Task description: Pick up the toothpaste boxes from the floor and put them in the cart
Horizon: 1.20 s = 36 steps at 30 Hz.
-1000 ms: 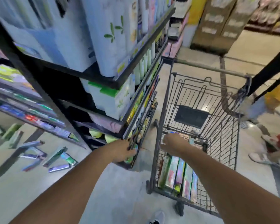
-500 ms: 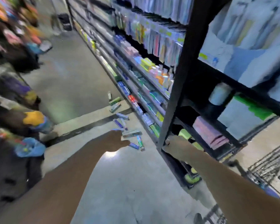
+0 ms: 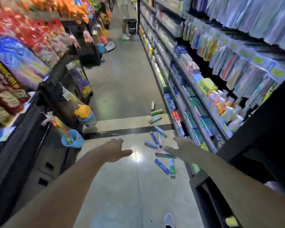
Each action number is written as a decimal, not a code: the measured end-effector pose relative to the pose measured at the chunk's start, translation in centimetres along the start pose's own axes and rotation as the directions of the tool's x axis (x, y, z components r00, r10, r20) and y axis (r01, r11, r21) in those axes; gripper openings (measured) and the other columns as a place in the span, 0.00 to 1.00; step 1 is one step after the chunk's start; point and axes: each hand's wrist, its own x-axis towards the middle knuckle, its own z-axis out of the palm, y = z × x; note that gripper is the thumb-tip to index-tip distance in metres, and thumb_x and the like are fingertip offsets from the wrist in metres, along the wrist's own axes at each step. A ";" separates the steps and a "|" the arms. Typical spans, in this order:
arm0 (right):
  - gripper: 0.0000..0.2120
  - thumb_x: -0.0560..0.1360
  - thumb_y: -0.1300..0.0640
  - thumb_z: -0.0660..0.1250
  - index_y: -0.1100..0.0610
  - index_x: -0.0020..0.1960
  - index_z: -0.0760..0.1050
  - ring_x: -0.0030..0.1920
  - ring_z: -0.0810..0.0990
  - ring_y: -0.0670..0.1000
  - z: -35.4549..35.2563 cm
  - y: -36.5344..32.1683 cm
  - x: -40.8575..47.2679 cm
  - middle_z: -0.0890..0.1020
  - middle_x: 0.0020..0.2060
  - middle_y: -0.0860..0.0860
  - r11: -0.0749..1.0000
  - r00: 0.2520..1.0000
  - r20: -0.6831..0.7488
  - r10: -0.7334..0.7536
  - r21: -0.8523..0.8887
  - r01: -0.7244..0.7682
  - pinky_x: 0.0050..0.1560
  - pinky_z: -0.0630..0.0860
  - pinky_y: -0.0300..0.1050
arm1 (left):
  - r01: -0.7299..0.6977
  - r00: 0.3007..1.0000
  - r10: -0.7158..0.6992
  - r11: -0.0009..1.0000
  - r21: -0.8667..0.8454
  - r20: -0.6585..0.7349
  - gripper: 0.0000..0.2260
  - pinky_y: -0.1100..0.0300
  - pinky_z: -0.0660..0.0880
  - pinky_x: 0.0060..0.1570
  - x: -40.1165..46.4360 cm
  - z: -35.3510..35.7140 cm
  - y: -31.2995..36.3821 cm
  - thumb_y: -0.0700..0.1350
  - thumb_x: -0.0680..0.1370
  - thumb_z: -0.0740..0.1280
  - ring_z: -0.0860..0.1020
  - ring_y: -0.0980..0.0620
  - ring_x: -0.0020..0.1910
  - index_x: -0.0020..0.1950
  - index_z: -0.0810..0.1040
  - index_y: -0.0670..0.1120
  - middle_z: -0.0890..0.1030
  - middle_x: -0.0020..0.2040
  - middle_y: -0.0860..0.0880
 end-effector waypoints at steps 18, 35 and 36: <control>0.49 0.70 0.25 0.57 0.55 0.80 0.50 0.77 0.57 0.55 -6.7 -3.4 25.0 0.58 0.78 0.54 0.946 0.995 0.092 0.024 -0.324 0.007 0.73 0.60 0.54 | 0.046 0.998 -0.047 0.998 -0.041 -0.033 0.36 0.48 0.67 0.67 19.3 -11.0 -4.4 0.69 0.75 0.59 0.66 0.43 0.70 0.77 0.61 0.48 0.67 0.73 0.45; 0.41 0.69 0.23 0.56 0.53 0.68 0.68 0.66 0.71 0.55 -11.0 -13.5 49.7 0.73 0.66 0.52 0.948 0.970 0.019 0.242 -0.217 -0.232 0.59 0.69 0.49 | -0.105 0.989 0.102 0.994 0.022 0.106 0.39 0.48 0.64 0.70 47.1 -27.6 -15.9 0.69 0.76 0.58 0.64 0.44 0.73 0.79 0.56 0.47 0.62 0.76 0.44; 0.42 0.68 0.23 0.56 0.53 0.68 0.68 0.66 0.71 0.55 -11.5 -13.5 51.3 0.73 0.66 0.52 0.949 0.968 0.026 0.250 -0.206 -0.240 0.59 0.69 0.49 | -0.117 0.987 0.113 0.993 0.027 0.111 0.39 0.49 0.63 0.70 48.9 -28.4 -15.8 0.69 0.76 0.58 0.63 0.44 0.74 0.79 0.55 0.47 0.62 0.76 0.44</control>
